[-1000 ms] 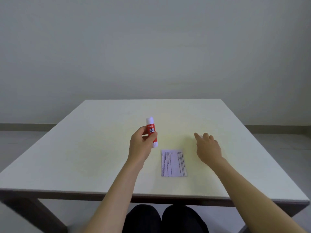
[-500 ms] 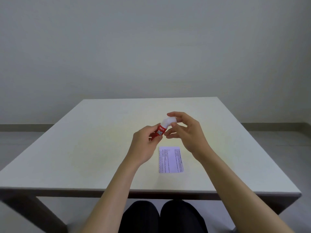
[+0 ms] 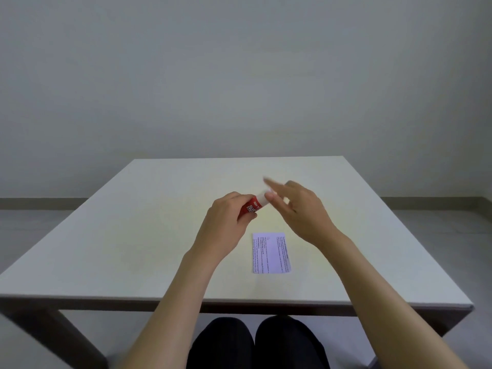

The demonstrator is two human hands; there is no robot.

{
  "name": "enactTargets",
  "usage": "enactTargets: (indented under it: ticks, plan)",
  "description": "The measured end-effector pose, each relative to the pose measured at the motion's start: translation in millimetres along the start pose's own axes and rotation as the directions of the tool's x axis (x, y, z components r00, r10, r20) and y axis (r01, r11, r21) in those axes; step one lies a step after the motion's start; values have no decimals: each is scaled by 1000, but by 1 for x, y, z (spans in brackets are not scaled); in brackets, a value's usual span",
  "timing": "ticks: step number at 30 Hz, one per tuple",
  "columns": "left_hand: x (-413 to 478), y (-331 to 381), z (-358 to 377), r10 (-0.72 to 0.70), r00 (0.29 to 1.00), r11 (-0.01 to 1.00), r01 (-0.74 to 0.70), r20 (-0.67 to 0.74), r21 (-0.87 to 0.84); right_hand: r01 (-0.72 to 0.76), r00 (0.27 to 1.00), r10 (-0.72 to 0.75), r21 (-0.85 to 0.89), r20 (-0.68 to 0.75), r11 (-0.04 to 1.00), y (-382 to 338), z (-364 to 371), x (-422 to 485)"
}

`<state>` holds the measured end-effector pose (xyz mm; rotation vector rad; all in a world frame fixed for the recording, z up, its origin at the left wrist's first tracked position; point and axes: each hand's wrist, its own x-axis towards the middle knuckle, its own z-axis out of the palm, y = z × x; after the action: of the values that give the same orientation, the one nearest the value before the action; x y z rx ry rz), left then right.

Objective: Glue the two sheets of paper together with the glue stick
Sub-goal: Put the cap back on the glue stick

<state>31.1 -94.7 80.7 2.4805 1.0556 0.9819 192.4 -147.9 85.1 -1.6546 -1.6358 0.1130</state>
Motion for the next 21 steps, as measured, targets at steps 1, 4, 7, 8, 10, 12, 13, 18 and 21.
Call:
enactTargets:
  ticks: [1, 4, 7, 8, 10, 12, 13, 18, 21]
  plan:
    - [1, -2, -2, -6, 1000, 1000, 6, -9, 3, 20, 998, -30, 155, 59, 988, 1, -2, -1]
    - [1, -5, -2, 0, 1000, 999, -1, 29, 46, -15, 996, -2, 197, 87, 980, 4, 4, -1]
    - [-5, -8, 5, -12, 997, 999, 10, 78, 36, -35, 999, 38, -133, 25, 990, 4, 8, 1]
    - [-7, -10, 7, -21, 997, 999, 18, 80, 28, -33, 999, 35, -108, 22, 994, 5, 8, 1]
    - [-6, -12, 10, -34, 997, 999, 33, 65, 16, -24, 998, 20, 59, 67, 998, 5, 8, 0]
    - [-4, -14, 14, -50, 996, 999, 50, 74, 2, -63, 996, 65, -47, 56, 997, 2, 13, -4]
    - [-3, -15, 17, -75, 993, 997, 78, 95, -29, -116, 993, 120, -143, 16, 983, 4, 16, -5]
    - [12, -41, 34, -358, 932, 882, 356, 55, -309, -279, 960, 279, 52, 3, 959, 13, 20, -24]
    - [28, -60, 41, -502, 865, 804, 461, -13, -375, -274, 962, 270, 164, 47, 948, 22, 25, -41]
